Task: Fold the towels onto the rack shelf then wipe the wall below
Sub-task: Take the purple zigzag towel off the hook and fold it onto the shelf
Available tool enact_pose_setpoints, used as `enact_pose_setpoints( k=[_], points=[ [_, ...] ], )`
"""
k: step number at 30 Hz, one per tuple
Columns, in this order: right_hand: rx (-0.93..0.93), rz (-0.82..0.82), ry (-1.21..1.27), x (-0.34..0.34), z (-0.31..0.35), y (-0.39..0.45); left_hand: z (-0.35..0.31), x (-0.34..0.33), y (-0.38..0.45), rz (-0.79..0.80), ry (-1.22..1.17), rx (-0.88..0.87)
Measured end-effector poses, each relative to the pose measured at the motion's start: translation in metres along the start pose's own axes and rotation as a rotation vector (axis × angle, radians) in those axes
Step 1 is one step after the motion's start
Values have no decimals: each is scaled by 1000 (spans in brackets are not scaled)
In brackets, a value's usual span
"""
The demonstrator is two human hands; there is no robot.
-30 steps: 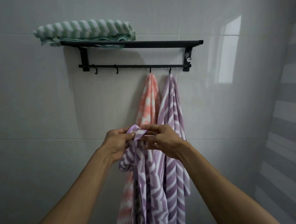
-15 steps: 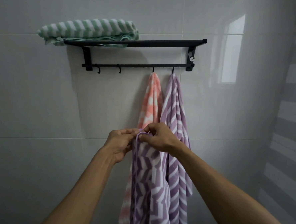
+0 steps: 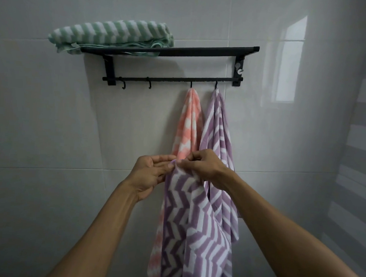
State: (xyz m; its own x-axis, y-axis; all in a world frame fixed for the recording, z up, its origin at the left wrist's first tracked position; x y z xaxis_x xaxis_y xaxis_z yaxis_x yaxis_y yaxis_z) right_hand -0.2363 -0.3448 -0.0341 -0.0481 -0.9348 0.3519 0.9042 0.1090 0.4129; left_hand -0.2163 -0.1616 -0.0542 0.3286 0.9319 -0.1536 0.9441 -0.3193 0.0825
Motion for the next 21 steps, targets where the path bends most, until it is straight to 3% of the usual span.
enact_pose_setpoints(
  k=[2,6,11,17,21],
  points=[
    [-64,107,-5,3,-4,-3,-6,6,5,-70,80,-50],
    [-321,482,-170,6,-15,-21,-22,25,12,-212,236,-190],
    [-524,696,-797,14,-36,-32,-34,71,11,-425,433,-293],
    [-453,499,-1194,38,-24,-12,-15,115,3,-567,718,-230],
    [-358,287,-1293,38,-1,-2,2,121,-1,-634,808,-165]
  ],
)
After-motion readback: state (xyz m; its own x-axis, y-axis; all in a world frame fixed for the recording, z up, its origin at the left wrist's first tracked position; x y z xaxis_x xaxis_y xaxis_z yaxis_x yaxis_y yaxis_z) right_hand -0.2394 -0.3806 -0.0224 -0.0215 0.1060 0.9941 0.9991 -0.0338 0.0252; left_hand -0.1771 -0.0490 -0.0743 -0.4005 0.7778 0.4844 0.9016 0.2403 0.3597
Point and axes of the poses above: each hand's wrist, its own y-axis towards the middle knuckle, its own x-axis out of the back of the hand, z = x × y, the point moved 1 cm from there along y, towards the middle knuckle, and after that the axes turned 9 degrees about x, right-handed, at the moved point
